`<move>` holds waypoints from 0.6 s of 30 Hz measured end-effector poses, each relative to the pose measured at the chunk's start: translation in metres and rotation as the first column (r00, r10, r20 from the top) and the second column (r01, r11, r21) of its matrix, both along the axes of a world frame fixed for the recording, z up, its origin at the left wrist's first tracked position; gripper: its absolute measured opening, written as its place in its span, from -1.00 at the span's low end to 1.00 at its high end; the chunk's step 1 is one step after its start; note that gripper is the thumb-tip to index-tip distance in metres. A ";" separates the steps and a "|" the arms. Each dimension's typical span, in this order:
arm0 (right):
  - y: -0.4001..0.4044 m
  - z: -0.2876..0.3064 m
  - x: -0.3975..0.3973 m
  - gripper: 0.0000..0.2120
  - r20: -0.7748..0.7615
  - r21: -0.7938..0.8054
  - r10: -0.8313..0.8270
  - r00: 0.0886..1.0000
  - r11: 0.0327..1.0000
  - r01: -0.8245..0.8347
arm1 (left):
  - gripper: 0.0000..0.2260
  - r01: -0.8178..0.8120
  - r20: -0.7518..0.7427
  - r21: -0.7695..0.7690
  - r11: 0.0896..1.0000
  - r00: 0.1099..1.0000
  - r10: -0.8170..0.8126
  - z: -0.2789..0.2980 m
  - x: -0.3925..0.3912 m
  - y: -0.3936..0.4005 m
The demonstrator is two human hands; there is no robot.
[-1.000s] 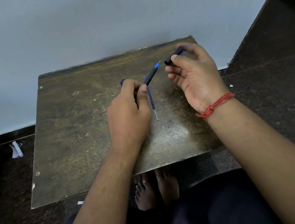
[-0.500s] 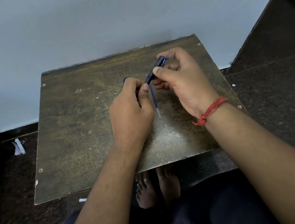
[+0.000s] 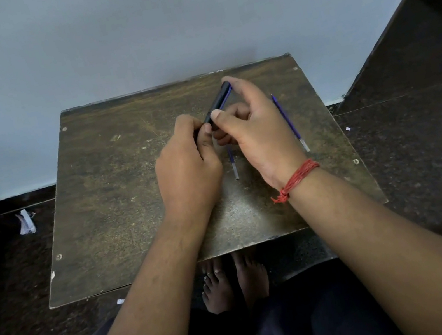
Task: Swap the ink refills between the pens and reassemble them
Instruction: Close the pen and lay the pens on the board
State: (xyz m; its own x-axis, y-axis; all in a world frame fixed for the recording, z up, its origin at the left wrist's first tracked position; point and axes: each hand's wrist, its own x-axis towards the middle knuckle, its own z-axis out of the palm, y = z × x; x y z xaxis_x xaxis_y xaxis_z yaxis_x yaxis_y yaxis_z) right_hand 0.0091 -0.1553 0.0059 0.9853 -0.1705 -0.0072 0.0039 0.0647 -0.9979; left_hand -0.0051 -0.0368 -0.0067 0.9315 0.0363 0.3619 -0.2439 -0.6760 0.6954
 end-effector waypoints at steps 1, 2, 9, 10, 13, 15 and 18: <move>0.001 -0.001 0.000 -0.51 -0.010 -0.007 0.002 1.000 1.000 -0.002 | -0.88 0.007 -0.004 0.004 1.000 1.000 -0.007 -0.001 0.000 0.000; 0.003 -0.002 0.000 -0.51 -0.023 -0.011 -0.008 1.000 1.000 0.007 | -0.88 0.021 -0.006 0.015 1.000 1.000 -0.021 -0.001 0.000 -0.001; -0.022 0.004 0.010 -0.81 -0.054 0.065 -0.259 0.964 0.963 0.262 | -0.79 0.093 0.046 0.011 0.996 0.995 -0.093 0.005 -0.007 -0.006; -0.031 0.004 0.012 -0.84 -0.031 0.000 -0.298 0.954 0.954 0.298 | -0.79 0.056 0.059 -0.042 0.998 0.997 -0.053 0.006 -0.004 -0.002; -0.053 0.003 0.012 -0.89 0.008 -0.343 -0.348 0.938 0.880 0.329 | -0.84 -0.089 0.047 -0.139 0.986 0.994 0.096 0.002 0.008 0.014; -0.059 0.000 0.010 -0.87 -0.005 -0.523 -0.317 0.948 0.809 0.268 | -0.89 -0.159 0.000 -0.134 0.978 0.987 0.160 -0.001 0.013 0.020; -0.054 -0.001 0.010 -0.84 -0.025 -0.721 -0.272 0.962 0.671 0.170 | -0.93 -0.205 -0.071 -0.095 0.974 0.977 0.199 -0.003 0.015 0.024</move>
State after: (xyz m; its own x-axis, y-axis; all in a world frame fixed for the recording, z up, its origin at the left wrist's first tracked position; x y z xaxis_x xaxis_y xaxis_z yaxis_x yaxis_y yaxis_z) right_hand 0.0191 -0.2098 0.0046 0.9174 -0.3870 0.0930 -0.1977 -0.6459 -0.7374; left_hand 0.0095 -0.0132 -0.0094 0.9213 0.2596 0.2895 -0.0643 -0.6326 0.7718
